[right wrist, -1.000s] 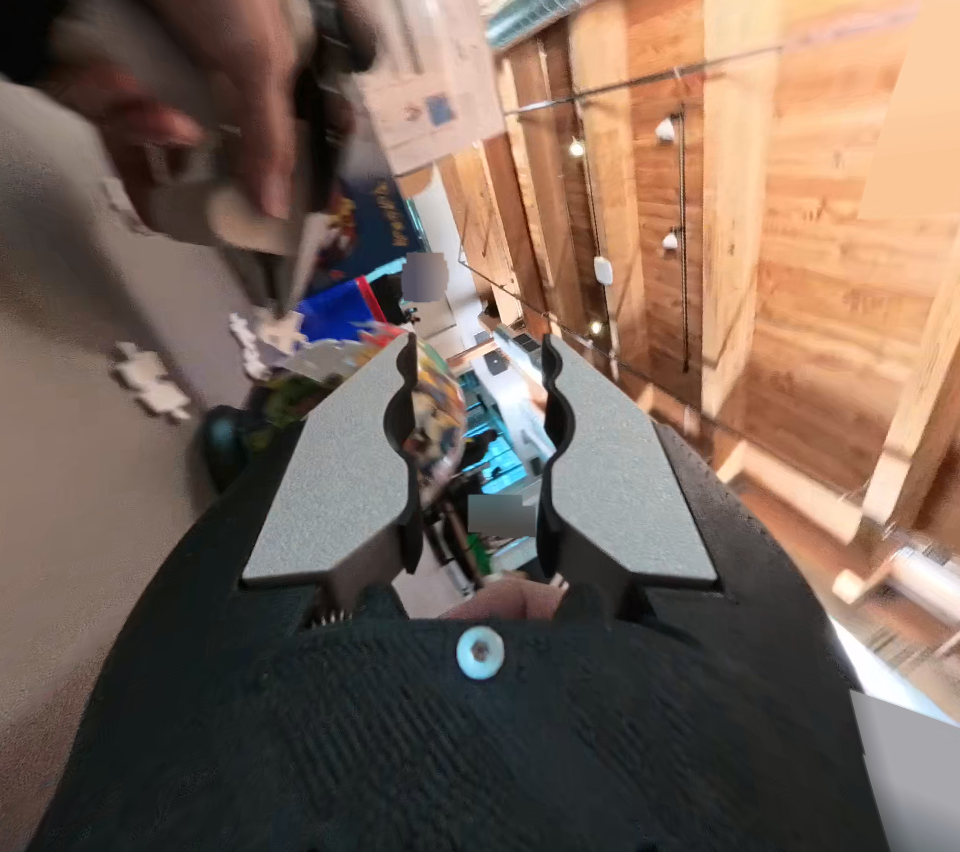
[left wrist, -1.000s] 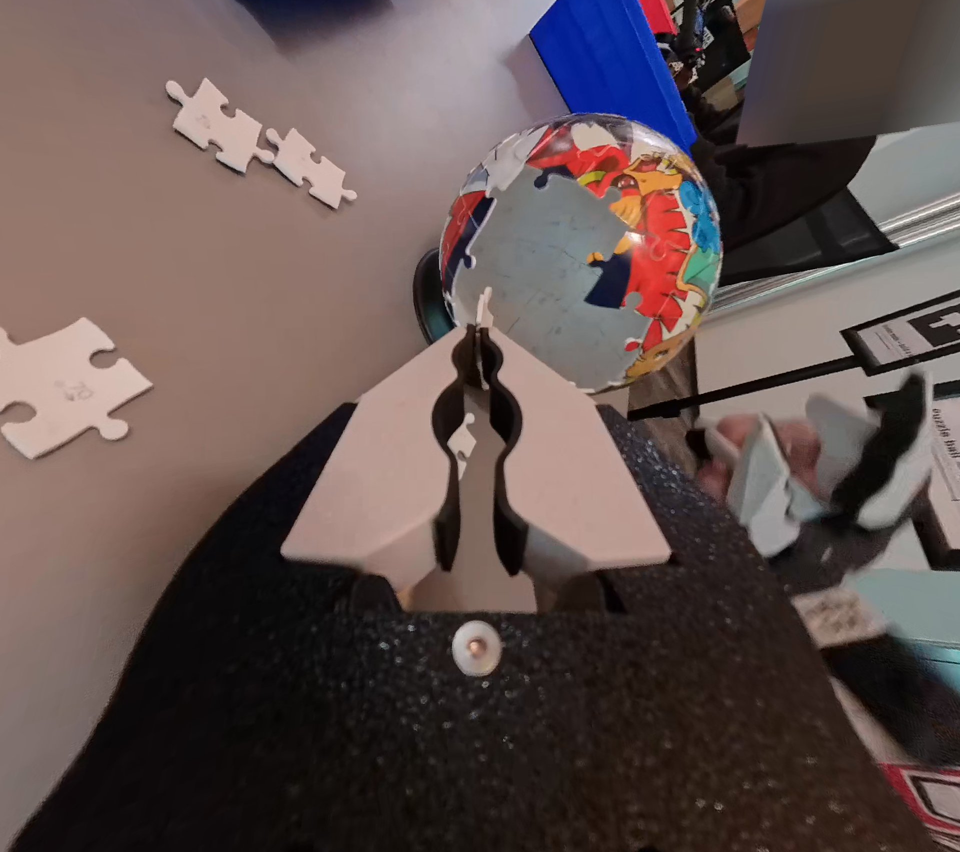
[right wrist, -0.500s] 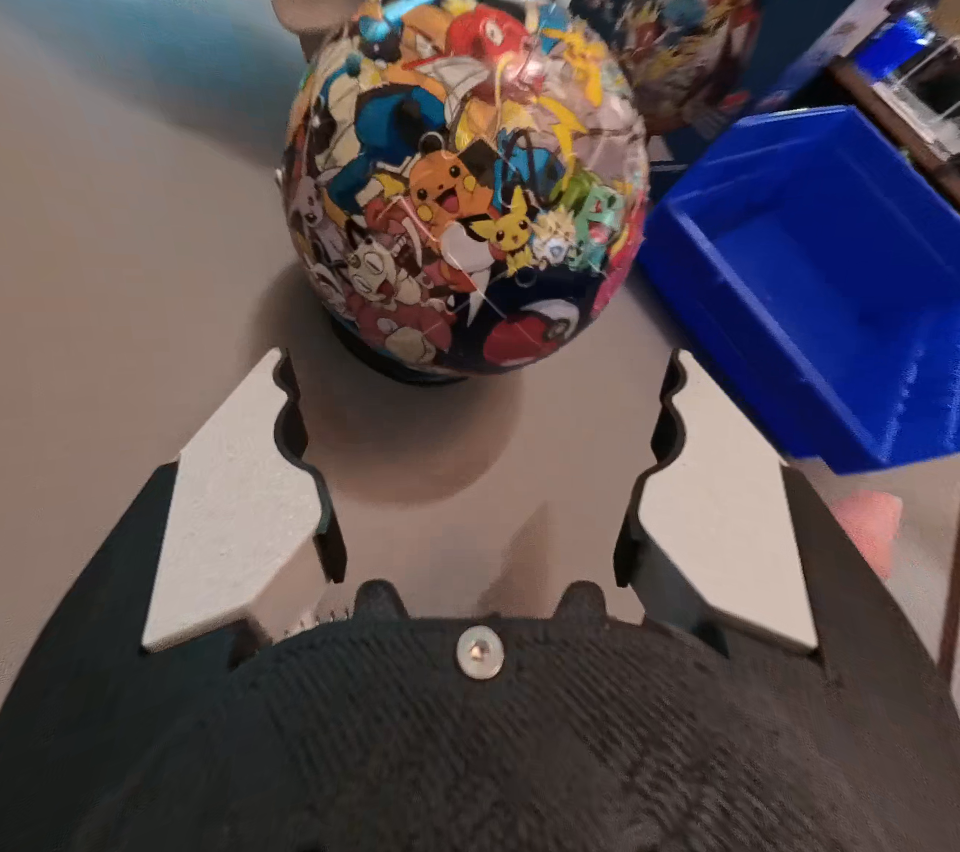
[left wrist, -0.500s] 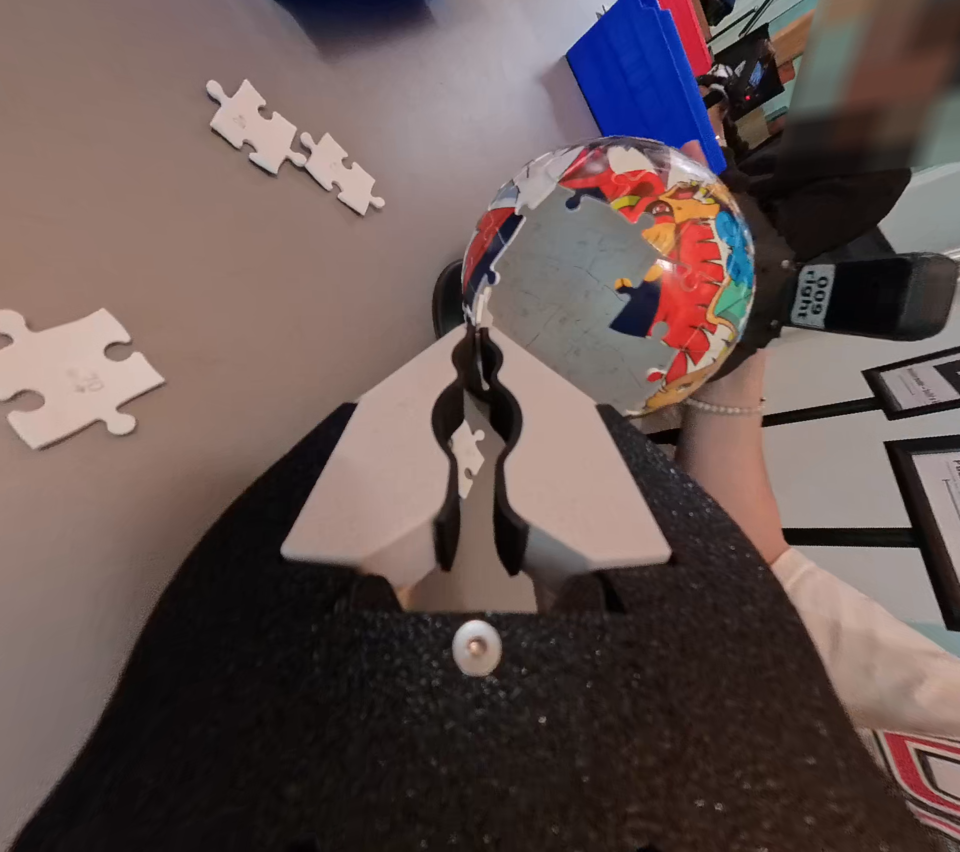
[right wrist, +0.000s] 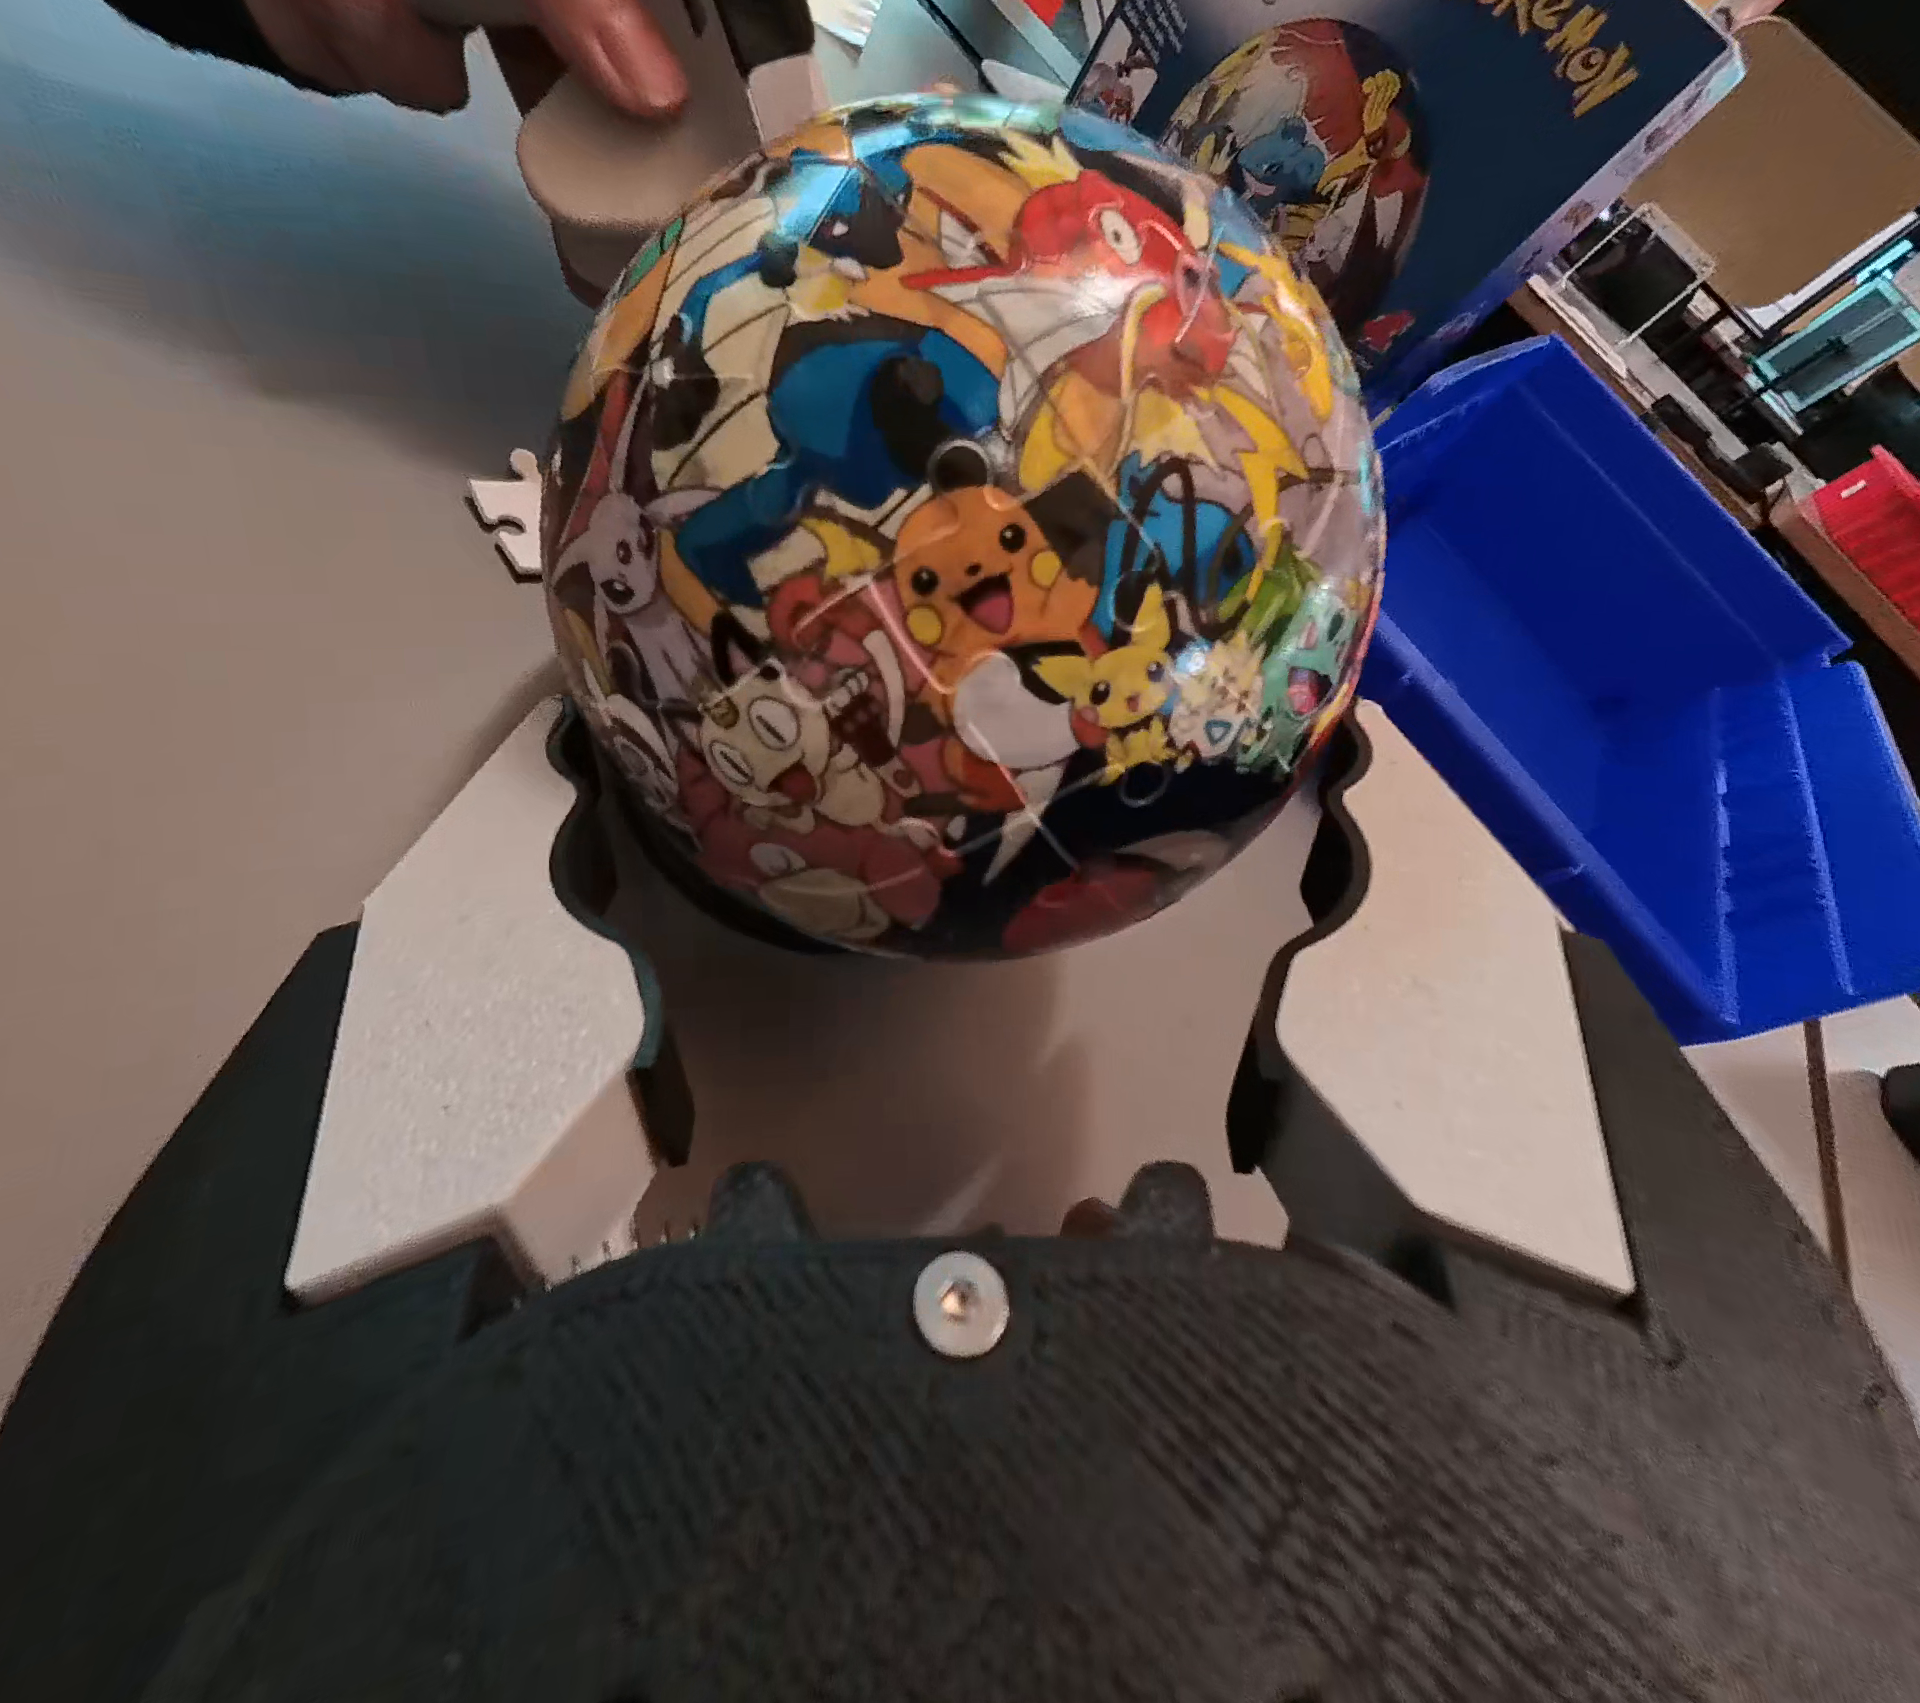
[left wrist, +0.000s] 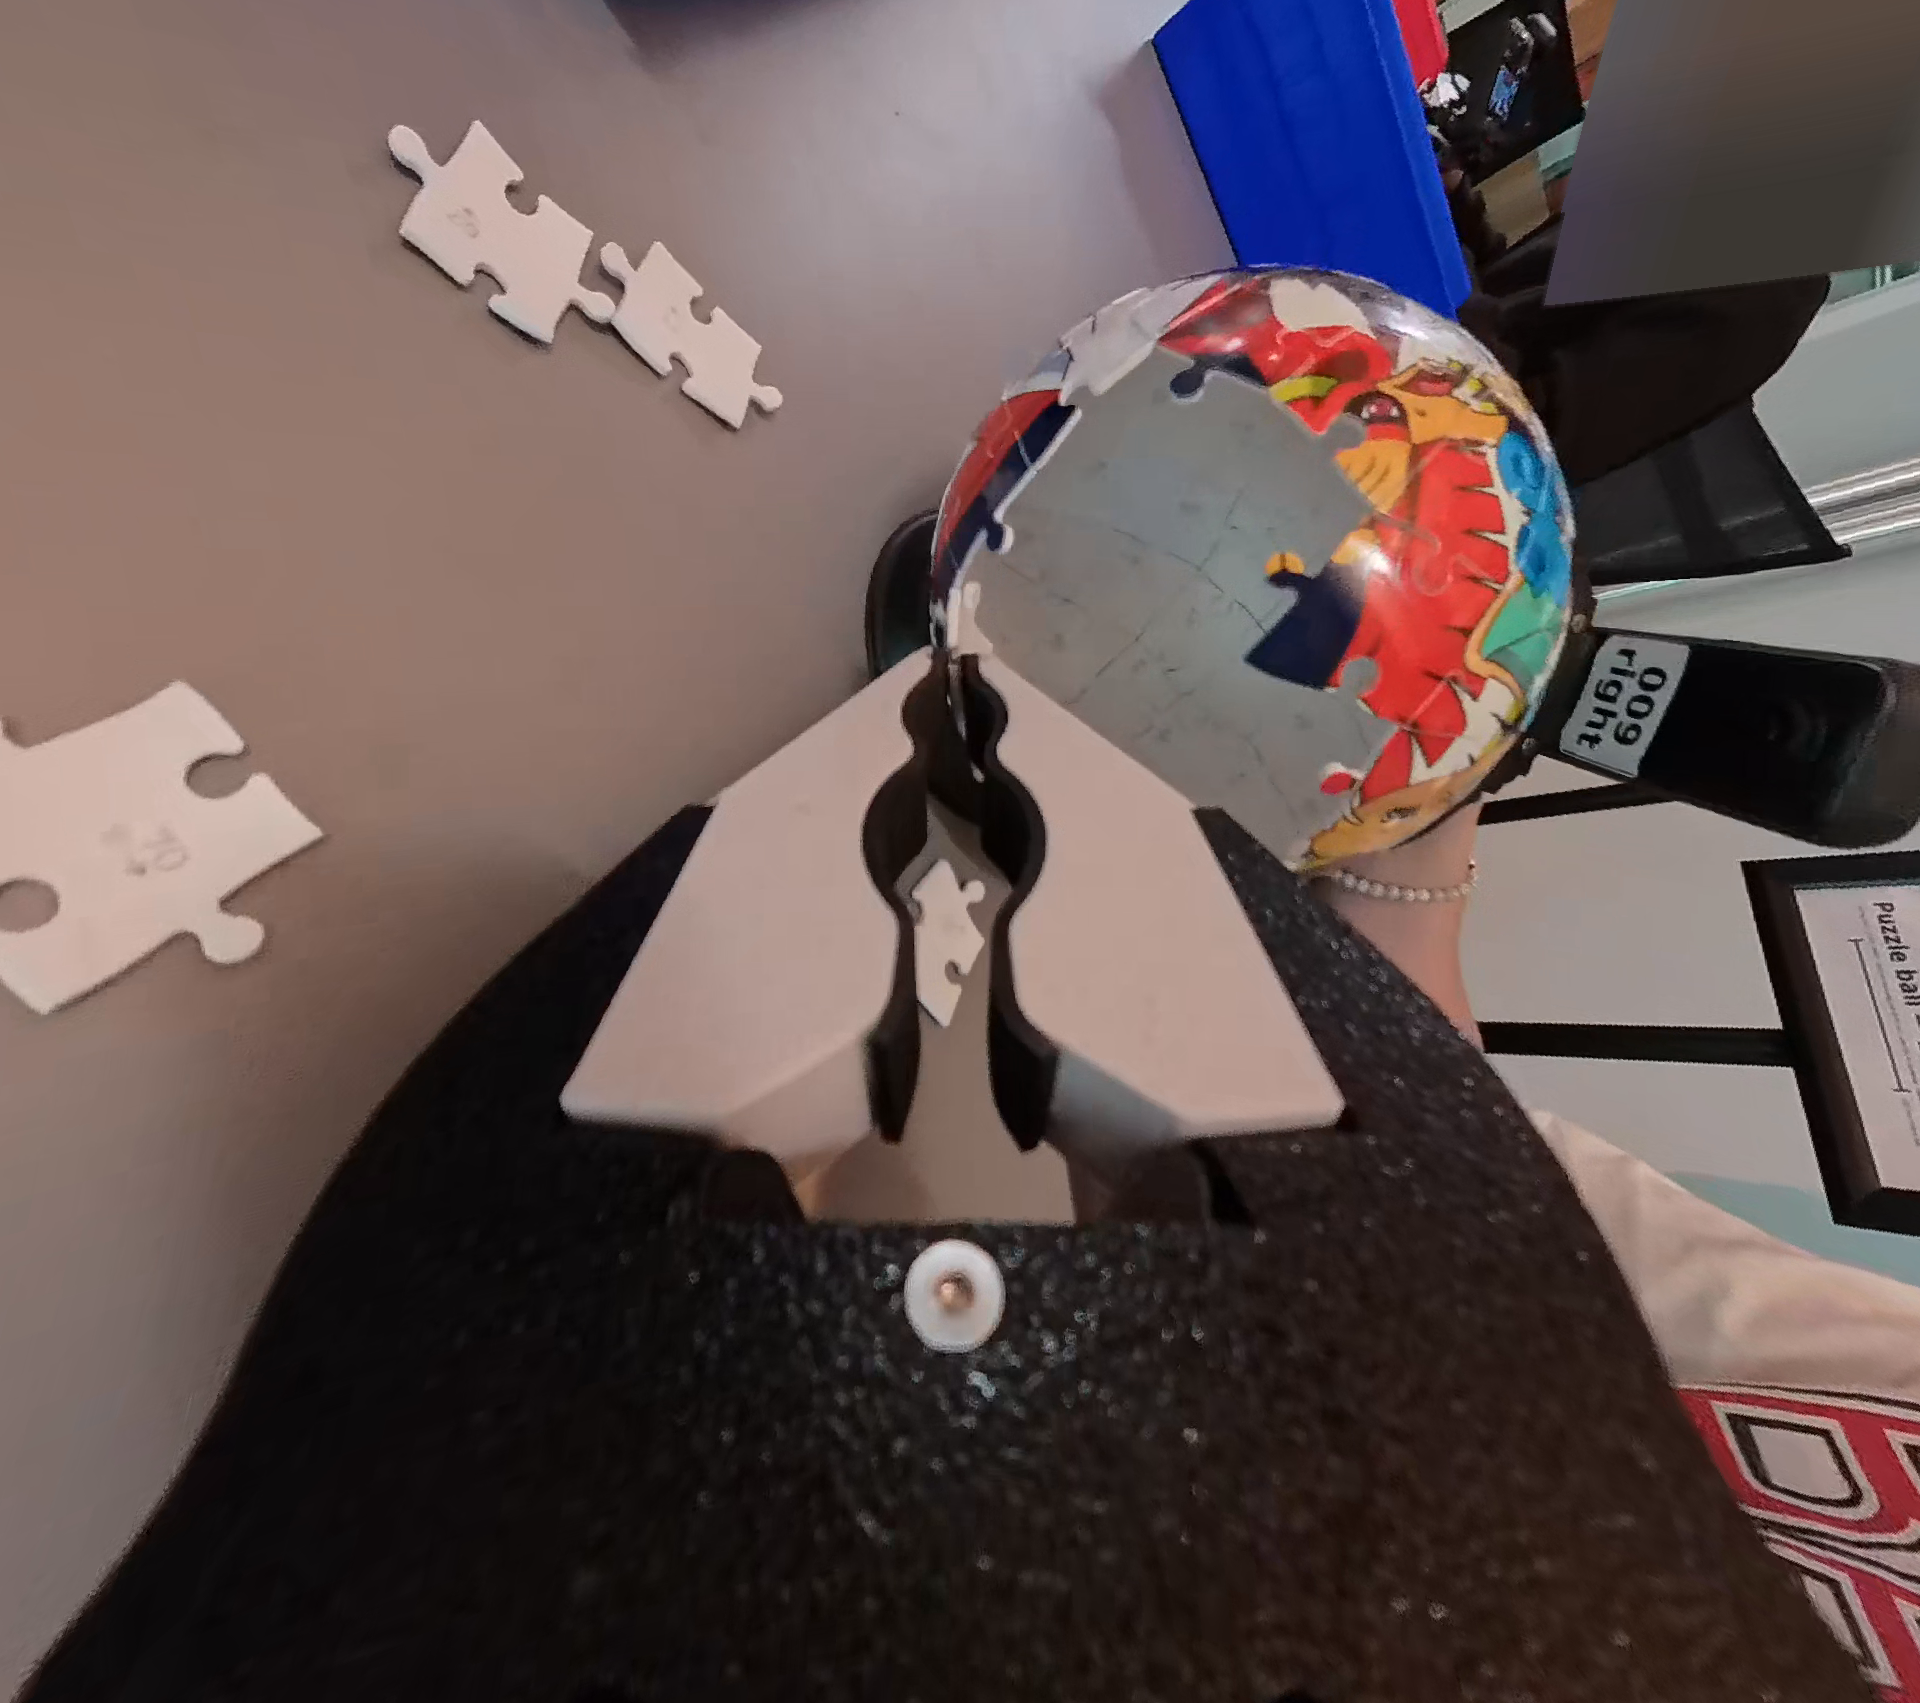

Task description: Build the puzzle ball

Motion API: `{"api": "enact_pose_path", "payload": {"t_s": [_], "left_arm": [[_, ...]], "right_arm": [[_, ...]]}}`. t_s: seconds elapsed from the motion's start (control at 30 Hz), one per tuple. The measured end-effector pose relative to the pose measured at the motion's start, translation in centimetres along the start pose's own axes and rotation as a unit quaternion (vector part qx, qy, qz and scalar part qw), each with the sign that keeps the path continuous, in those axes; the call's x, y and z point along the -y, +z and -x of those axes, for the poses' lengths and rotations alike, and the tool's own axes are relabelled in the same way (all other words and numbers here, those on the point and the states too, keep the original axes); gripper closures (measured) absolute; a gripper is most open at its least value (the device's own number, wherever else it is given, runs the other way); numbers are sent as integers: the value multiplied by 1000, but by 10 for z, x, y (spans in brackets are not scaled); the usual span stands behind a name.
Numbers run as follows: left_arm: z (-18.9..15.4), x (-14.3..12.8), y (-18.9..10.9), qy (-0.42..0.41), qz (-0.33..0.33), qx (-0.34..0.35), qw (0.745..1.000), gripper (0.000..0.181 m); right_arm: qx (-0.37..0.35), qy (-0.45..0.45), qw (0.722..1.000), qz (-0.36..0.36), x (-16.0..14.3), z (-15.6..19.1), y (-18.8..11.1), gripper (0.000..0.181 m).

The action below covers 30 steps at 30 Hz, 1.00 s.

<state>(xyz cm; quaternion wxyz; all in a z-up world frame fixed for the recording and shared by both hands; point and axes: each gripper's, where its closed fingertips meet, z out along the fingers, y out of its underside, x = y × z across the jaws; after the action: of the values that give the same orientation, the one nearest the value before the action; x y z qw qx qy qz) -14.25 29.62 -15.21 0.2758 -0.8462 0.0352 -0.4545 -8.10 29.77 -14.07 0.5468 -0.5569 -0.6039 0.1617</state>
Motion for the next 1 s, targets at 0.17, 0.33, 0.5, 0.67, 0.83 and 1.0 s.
{"api": "enact_pose_path", "payload": {"t_s": [0.17, 0.33, 0.5, 0.67, 0.83, 1.0], "left_arm": [[1, 3, 1, 12, 2, 2, 1000, 181], [4, 2, 4, 24, 14, 5, 1000, 181], [3, 4, 4, 68, 14, 30, 997, 181], [5, 5, 2, 99, 15, 55, 993, 181], [5, 4, 3, 94, 17, 49, 994, 181], [5, 3, 5, 84, 22, 39, 995, 176]], "right_arm": [[-15, -9, 1000, 8, 2, -1, 3, 45], [-1, -18, 1000, 7, 5, -1, 2, 46], [7, -5, 1000, 5, 11, -1, 4, 46], [-11, 3, 1000, -4, 12, 0, 5, 47], [-17, 15, 1000, -9, 14, 1, 5, 47], [-22, 17, 1000, -12, 14, 1, 4, 47]]}}
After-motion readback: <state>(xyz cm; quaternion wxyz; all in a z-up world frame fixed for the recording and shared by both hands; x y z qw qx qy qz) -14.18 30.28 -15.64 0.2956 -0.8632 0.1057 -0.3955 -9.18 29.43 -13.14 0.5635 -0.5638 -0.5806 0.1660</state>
